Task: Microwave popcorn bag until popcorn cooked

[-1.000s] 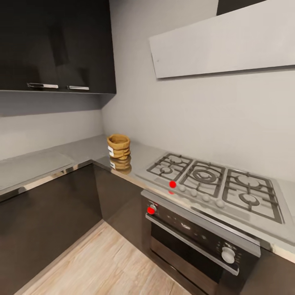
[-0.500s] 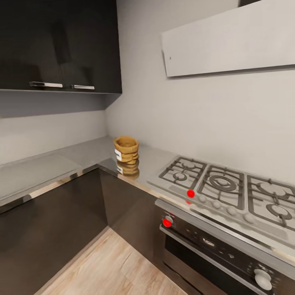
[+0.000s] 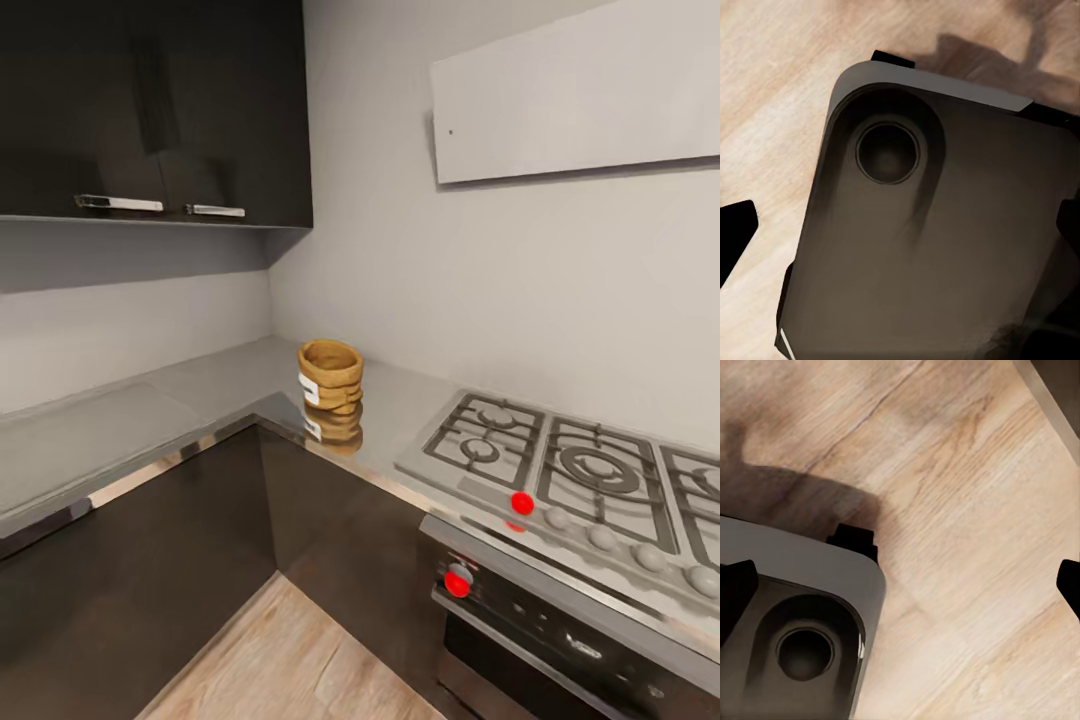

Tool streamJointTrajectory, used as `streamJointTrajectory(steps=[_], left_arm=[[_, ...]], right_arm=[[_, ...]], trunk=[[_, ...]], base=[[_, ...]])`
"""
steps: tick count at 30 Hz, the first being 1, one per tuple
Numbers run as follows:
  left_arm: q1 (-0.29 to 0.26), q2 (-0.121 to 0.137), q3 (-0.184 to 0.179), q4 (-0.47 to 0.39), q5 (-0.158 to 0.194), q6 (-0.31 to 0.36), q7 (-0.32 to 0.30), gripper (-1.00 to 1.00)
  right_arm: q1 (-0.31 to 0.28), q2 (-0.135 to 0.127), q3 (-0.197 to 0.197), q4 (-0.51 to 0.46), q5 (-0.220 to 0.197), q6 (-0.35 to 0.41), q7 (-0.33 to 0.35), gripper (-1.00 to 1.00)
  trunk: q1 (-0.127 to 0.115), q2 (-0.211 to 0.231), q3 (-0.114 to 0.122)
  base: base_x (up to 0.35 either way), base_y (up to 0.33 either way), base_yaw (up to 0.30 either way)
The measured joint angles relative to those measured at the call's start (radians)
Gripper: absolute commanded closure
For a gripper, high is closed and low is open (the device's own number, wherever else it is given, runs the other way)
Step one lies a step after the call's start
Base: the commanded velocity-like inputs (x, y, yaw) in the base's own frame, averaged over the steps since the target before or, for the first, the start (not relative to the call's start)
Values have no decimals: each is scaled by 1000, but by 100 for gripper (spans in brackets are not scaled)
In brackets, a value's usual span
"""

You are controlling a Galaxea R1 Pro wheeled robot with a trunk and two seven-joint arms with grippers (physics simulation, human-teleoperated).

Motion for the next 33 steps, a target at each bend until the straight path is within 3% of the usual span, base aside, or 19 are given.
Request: streamJointTrajectory(steps=[8, 22, 33], left_arm=[[0, 0, 0, 0, 0, 0, 0, -100], [0, 0, 1, -3, 0, 0, 3, -100], [0, 0, 1, 0, 0, 0, 3, -100]], right_arm=[[0, 0, 1, 0, 0, 2, 1, -100], [0, -1, 1, 0, 0, 1, -1, -100], [0, -1, 0, 0, 0, 0, -2, -100]], trunk=[[0, 0, 0], [0, 0, 0], [-42, 77, 34]], base=[[190, 116, 0], [11, 3, 0], [0, 0, 0]])
